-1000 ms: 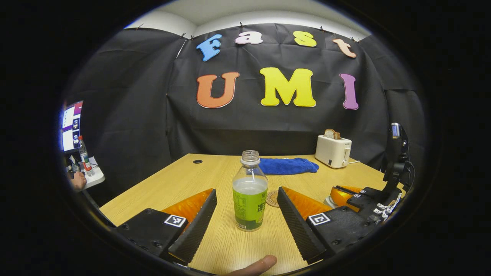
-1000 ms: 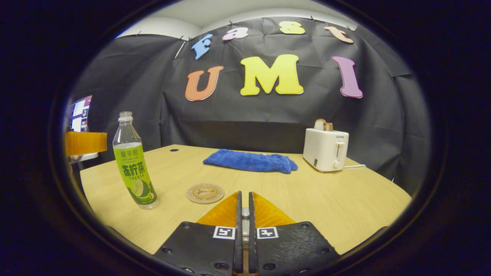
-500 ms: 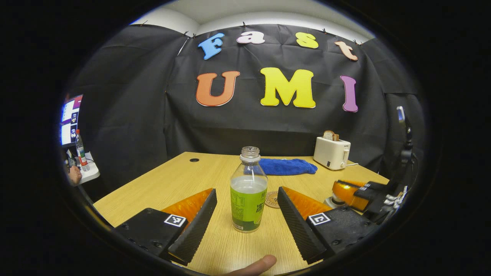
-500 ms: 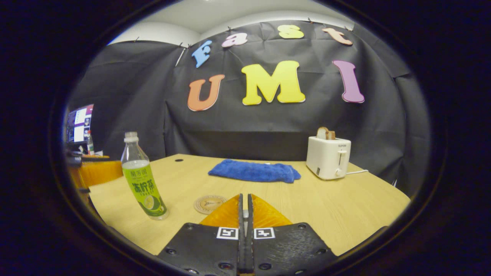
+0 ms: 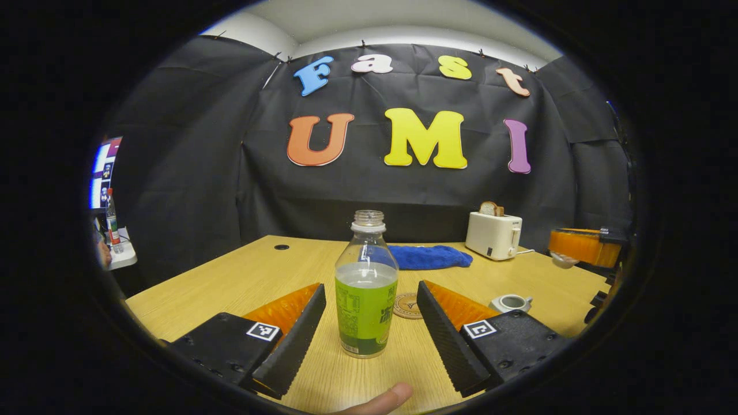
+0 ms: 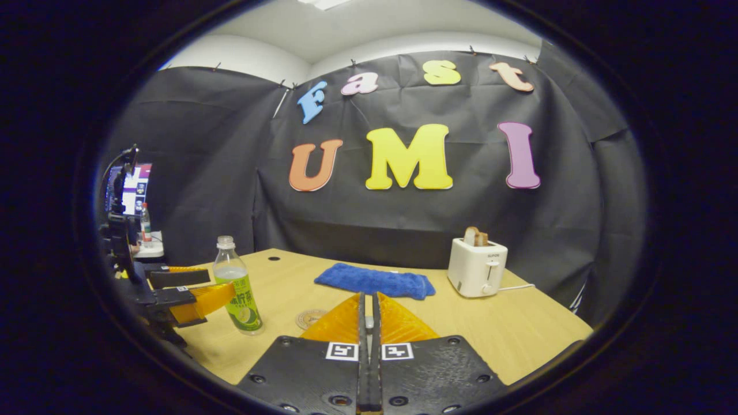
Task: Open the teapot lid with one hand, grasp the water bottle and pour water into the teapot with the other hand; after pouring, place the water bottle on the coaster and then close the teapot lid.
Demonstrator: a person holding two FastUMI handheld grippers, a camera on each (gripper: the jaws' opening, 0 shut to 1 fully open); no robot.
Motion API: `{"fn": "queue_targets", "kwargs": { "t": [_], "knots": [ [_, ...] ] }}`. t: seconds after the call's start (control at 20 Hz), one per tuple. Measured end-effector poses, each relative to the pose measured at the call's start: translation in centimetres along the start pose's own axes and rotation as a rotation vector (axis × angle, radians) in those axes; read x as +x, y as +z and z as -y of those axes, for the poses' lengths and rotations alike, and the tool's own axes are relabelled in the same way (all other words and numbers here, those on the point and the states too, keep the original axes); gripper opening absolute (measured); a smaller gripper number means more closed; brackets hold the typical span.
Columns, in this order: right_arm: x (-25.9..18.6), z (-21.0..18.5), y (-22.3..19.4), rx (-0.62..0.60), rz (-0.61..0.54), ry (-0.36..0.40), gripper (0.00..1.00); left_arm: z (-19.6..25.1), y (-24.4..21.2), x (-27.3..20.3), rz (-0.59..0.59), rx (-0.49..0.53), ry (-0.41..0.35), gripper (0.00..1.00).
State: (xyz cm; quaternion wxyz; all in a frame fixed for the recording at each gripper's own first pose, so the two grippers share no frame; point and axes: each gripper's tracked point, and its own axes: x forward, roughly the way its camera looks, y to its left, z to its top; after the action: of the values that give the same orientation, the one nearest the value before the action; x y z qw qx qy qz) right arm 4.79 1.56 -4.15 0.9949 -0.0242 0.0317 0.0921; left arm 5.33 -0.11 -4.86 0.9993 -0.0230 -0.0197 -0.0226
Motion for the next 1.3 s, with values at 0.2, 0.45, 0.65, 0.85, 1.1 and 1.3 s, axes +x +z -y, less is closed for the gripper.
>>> {"fn": "queue_targets", "kwargs": {
  "t": [0.2, 0.45, 0.65, 0.85, 1.1, 1.3],
  "knots": [
    [-0.9, 2.3, 0.8, 0.002, 0.000, -0.035, 0.00, -0.2, -0.7, 1.8, -0.007, 0.007, 0.006, 1.00],
    [-0.4, 5.7, 0.2, 0.015, -0.027, -0.116, 0.00, -0.6, -1.0, 3.5, -0.002, 0.030, 0.021, 1.00],
    [-0.1, 7.3, -0.4, 0.035, -0.064, -0.165, 0.00, -0.6, -0.6, 3.9, 0.025, 0.031, 0.024, 0.99],
    [-0.4, 6.9, -0.1, 0.037, -0.059, -0.143, 0.00, 0.0, -0.4, 4.0, 0.038, 0.035, -0.008, 0.80],
    [-0.6, 7.7, 0.0, 0.045, -0.057, -0.140, 0.00, 0.0, 0.8, 2.6, 0.020, 0.109, 0.018, 0.78],
    [-0.9, 9.1, 0.0, 0.064, -0.056, -0.153, 0.00, 0.1, 2.3, 1.3, -0.005, 0.259, 0.078, 0.77]
  ]
}}
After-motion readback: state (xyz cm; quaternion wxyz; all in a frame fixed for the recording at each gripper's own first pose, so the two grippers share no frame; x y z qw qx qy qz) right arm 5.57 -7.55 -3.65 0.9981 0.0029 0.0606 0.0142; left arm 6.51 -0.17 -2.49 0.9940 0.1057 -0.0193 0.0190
